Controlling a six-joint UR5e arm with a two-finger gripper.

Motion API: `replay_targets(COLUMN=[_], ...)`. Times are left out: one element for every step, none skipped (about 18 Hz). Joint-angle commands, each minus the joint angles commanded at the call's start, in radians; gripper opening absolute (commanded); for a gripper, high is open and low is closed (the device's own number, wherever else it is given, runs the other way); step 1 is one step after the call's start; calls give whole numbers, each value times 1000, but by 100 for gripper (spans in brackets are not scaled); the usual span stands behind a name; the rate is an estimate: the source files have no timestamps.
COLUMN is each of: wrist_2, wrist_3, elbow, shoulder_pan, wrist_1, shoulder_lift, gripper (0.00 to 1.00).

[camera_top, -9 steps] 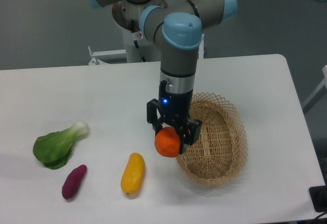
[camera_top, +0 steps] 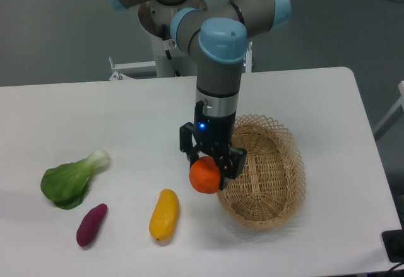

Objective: Place the orange on the table
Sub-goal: 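Carry the held orange away from the basket toward the bok choy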

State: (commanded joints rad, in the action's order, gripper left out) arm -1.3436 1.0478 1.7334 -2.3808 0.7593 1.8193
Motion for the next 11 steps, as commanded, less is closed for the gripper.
replay_targets(wrist_2=[-26,-67,-104,-146,-164,-176,-193,-225,-253,-276,-296], wrist_3=[-17,-67,-107,-153,-178,-205,-230,-239,-227,-197,-143], elbow=[0,-2,0,-2,-3,0,5,21,40,60,70], shoulder_pan=[15,47,64,104,121,133,149,176,198,210,222], wrist_1=[0,0,0,-2,-2,-2,0,-2,-2,-3,-3], shoulder_lift=[3,11,15,35,41,51,57,61,66,67,74], gripper=[78,78,78,78,78,78,78,78,78,78,78])
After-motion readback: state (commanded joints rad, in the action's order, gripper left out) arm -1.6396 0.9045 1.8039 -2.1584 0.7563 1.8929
